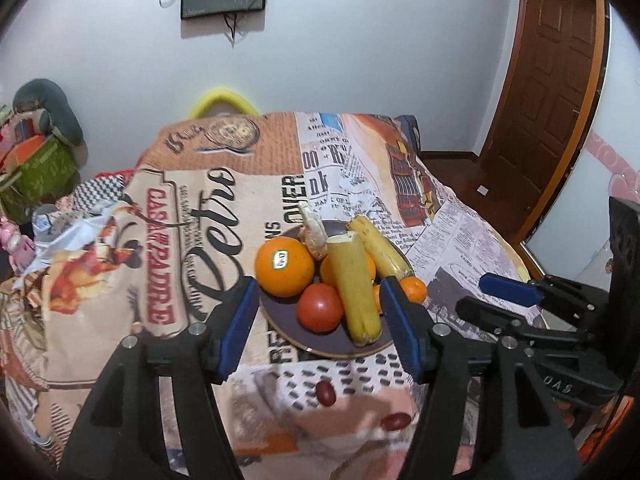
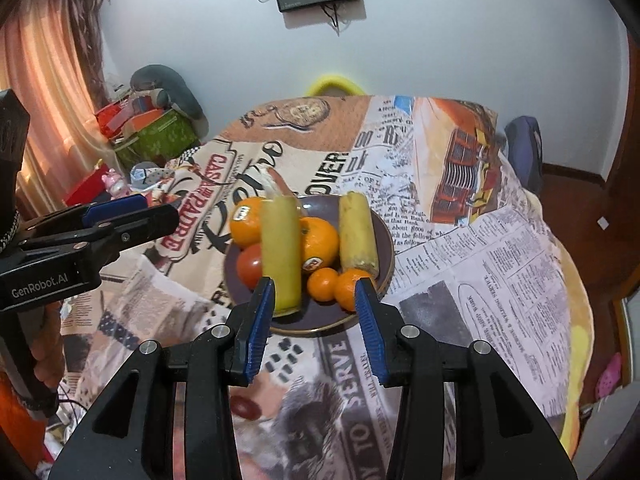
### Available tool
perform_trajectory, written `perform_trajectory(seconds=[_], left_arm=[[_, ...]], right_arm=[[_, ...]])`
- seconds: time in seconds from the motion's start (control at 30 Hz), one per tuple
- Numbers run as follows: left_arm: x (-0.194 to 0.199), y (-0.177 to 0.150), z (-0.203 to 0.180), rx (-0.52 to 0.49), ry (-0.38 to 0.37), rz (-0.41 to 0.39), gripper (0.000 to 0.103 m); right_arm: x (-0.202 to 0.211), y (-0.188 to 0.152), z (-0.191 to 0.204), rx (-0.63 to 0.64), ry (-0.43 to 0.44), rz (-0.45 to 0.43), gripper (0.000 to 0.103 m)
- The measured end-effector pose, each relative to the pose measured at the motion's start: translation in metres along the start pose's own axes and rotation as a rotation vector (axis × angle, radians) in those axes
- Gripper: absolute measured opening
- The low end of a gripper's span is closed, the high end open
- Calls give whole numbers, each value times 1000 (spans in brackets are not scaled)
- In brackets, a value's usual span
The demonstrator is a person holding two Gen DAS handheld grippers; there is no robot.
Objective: Organize fruits
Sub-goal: 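Move both grippers to the red grapes on the cloth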
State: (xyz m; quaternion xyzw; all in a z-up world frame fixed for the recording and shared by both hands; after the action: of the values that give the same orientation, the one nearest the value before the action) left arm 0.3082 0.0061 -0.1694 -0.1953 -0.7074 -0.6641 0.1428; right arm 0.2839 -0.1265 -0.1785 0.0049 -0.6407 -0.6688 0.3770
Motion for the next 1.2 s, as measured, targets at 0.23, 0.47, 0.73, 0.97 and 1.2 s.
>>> perform_trajectory(seconds=[0.23, 0.47, 0.73, 0.97, 1.2], left_arm=[[38, -9, 8, -20, 9, -24, 63], [55, -36, 15, -23, 5, 5, 63], [55, -72, 24, -8, 12, 50, 63], [45, -100, 31, 9, 15, 102, 63], [33, -121, 32, 16, 7, 147, 63]], right_arm=[[17, -9, 15, 15, -9, 4, 43], [14, -37, 33, 39, 8, 71, 43], [-2, -78, 43, 22, 30, 174, 44], [-15, -102, 46, -2, 36, 246, 44], [-25, -118, 53, 2, 65, 290, 43]])
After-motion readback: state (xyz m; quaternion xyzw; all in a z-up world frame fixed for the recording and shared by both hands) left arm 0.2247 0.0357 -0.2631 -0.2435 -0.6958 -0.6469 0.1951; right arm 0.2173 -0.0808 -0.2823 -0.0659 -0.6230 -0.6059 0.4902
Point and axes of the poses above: each gripper's, at about its wrist camera, not at the fingertips, and x roughly against the way its jaws point, z to its left, y to its top, the point moved 9 cm from there along -x, roughly the way its jaws point, and after that the axes turned 15 degrees about -z, right-handed, at the moved point
